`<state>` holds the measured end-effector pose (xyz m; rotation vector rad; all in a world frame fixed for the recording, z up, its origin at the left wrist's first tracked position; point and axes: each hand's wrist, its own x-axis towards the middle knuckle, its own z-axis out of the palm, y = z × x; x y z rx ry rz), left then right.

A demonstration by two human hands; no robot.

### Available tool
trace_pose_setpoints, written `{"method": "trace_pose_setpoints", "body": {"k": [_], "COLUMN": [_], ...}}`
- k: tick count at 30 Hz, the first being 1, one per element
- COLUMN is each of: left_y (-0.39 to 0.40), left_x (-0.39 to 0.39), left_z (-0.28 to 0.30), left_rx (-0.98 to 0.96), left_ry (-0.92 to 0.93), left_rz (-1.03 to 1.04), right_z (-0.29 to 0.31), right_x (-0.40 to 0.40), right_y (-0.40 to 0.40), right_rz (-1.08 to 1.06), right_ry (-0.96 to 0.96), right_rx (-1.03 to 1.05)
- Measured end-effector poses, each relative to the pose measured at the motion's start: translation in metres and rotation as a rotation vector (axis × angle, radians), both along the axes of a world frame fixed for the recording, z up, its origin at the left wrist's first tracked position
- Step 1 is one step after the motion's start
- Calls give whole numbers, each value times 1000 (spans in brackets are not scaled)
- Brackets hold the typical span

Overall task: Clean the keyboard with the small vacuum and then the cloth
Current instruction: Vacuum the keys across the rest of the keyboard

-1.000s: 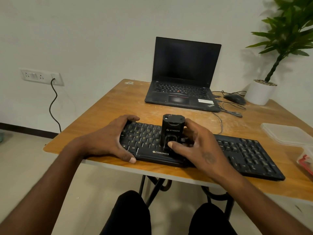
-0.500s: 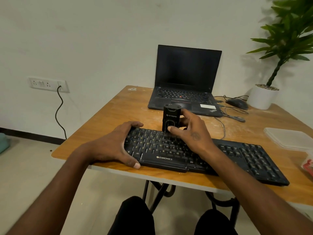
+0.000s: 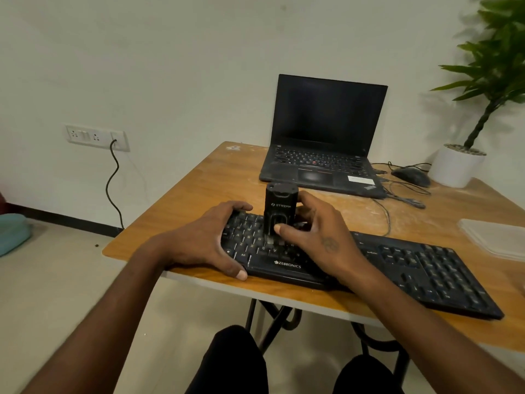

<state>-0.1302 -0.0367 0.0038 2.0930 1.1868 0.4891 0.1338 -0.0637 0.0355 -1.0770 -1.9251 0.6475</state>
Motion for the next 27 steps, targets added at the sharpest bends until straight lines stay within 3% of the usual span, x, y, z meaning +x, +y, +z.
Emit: {"method": "trace_pose_setpoints", "body": {"k": [8,16,22,27], "left_y": [0,0,0,2], "left_x": [0,1,-17,-34], "left_z": [0,2,11,9], "left_rx": [10,18,-154,-158], "left_ry": [13,5,-79,-74], "left_rz": [2,-8,-53,-52], "right_z": [1,-3,4,12], "right_x": [-7,-10,-6,-6], "right_y": [31,-26,14,43], "right_rz": [-103,88,-28,-119], "right_ry": [7,-28,-34,-34], "right_rx": [25,-15,28,-13]}}
